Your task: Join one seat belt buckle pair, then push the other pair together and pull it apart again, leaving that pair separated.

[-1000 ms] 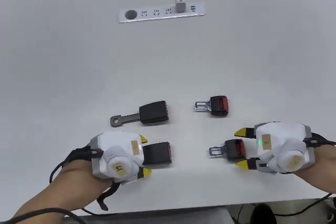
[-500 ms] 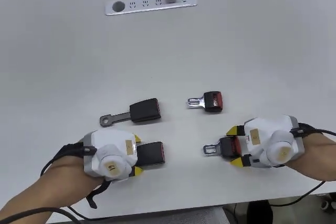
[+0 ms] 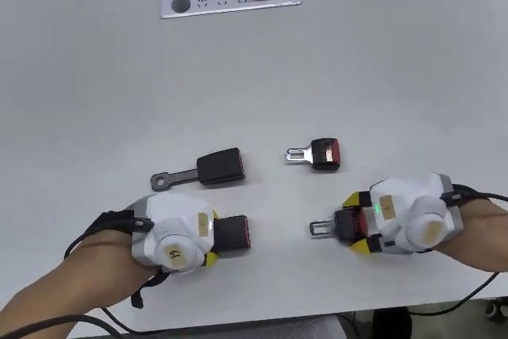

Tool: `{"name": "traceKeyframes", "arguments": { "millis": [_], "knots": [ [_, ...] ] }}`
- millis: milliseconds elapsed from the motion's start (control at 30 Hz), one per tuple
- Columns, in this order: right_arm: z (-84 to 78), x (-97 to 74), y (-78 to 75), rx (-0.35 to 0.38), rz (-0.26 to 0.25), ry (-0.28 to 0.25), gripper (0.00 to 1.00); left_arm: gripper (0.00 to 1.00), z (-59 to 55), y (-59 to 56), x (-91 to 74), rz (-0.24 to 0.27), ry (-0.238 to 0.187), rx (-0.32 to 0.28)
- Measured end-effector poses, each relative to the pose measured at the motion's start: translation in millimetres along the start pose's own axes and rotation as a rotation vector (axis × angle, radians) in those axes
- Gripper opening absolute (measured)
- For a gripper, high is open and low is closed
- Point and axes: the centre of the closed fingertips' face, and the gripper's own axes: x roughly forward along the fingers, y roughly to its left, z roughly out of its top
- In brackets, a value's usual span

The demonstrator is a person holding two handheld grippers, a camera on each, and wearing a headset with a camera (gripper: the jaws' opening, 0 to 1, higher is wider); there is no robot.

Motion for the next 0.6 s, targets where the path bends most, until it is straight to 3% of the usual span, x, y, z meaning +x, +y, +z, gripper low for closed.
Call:
{"name": "traceKeyframes", "arguments": {
  "millis": [600],
  "knots": [
    [7.9,2.9,0.5,0.041,-0.035,-0.001,0.33,0.34,2.5,-0.5,-0.8,0.003,0.013,-0.002]
  ]
}}
